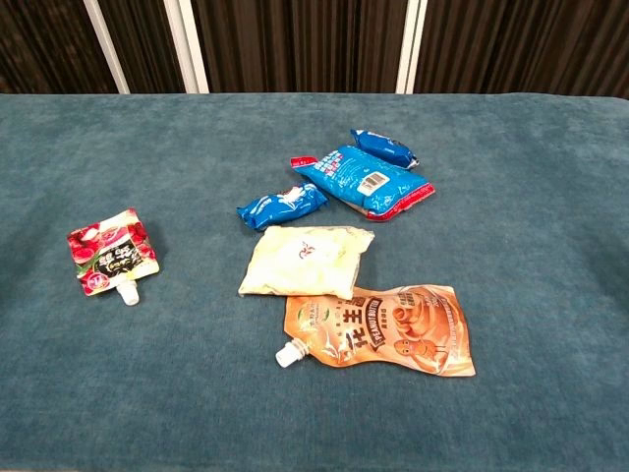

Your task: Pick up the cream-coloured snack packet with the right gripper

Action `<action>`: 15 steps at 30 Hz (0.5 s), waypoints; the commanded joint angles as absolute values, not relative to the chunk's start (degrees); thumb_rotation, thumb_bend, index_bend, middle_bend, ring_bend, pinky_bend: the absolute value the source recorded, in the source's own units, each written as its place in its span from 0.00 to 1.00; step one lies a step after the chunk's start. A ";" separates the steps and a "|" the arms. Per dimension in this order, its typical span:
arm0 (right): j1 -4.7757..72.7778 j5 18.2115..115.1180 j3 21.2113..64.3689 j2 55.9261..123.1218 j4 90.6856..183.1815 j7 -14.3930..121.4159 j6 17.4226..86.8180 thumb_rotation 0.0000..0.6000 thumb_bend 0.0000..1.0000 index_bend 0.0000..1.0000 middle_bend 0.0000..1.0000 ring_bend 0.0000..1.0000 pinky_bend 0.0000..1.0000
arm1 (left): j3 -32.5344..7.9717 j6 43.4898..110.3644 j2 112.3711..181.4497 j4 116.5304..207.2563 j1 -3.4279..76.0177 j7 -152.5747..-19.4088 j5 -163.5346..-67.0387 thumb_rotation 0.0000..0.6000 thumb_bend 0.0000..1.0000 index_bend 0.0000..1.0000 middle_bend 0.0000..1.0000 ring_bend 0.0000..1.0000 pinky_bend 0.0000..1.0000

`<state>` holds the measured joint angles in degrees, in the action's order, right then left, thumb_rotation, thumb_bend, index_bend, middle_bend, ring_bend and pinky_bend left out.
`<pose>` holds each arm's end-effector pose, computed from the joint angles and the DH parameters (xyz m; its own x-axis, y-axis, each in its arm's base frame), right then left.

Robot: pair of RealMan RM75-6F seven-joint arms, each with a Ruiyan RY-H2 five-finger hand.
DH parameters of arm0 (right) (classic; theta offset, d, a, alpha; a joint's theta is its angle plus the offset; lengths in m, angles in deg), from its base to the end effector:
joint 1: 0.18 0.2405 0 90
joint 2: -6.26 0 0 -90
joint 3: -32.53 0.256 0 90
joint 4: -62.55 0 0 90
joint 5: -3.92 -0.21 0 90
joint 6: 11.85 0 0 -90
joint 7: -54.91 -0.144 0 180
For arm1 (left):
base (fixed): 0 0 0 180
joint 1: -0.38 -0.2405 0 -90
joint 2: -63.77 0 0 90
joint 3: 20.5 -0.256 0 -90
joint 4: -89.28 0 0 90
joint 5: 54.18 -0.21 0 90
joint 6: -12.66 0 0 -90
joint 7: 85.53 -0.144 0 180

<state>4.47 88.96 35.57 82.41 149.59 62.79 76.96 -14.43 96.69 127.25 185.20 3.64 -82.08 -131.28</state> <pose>-0.3066 -0.1799 0.1092 0.4126 0.0534 0.9094 -0.9109 0.0189 0.4122 -0.3212 0.1814 0.1698 0.2730 -0.0318 0.9615 0.9514 0.1569 -0.2650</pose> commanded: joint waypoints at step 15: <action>4.49 87.63 35.69 80.91 151.18 59.41 73.76 1.00 0.14 0.15 0.06 0.09 0.21 | -14.27 96.30 127.22 185.14 3.83 -81.86 -131.00 1.00 0.48 0.11 0.04 0.12 0.07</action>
